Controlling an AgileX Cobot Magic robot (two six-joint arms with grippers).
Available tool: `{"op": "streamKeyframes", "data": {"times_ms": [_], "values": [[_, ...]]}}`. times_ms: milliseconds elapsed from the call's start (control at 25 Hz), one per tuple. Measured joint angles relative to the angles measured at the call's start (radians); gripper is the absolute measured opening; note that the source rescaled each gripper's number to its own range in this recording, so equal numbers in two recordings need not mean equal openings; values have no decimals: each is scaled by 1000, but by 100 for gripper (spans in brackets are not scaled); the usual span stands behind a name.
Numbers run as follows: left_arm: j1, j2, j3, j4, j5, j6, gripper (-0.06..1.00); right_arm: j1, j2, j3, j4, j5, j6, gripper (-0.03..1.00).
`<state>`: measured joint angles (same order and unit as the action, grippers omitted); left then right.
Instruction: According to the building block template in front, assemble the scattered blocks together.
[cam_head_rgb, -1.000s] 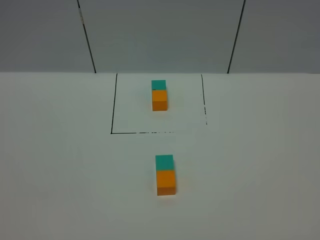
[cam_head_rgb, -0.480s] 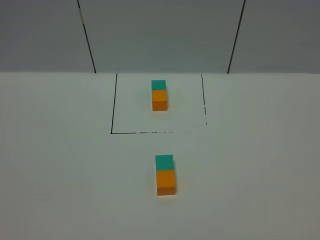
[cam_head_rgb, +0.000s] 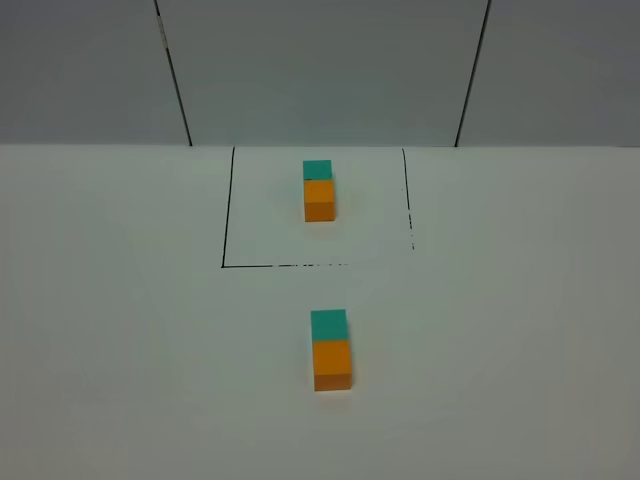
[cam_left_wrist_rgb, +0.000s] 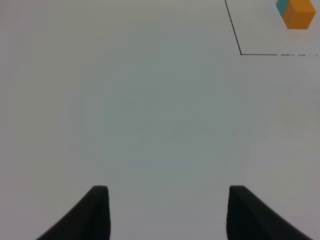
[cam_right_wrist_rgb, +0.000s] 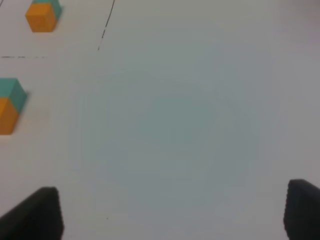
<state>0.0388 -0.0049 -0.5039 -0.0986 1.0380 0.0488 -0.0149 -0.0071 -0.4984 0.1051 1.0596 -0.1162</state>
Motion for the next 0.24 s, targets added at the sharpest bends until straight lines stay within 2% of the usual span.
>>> {"op": "streamKeyframes", "data": {"times_ms": [240], "values": [[0, 0, 0, 0, 0, 0, 14, 0, 0, 0, 0, 0, 0, 79]]}}
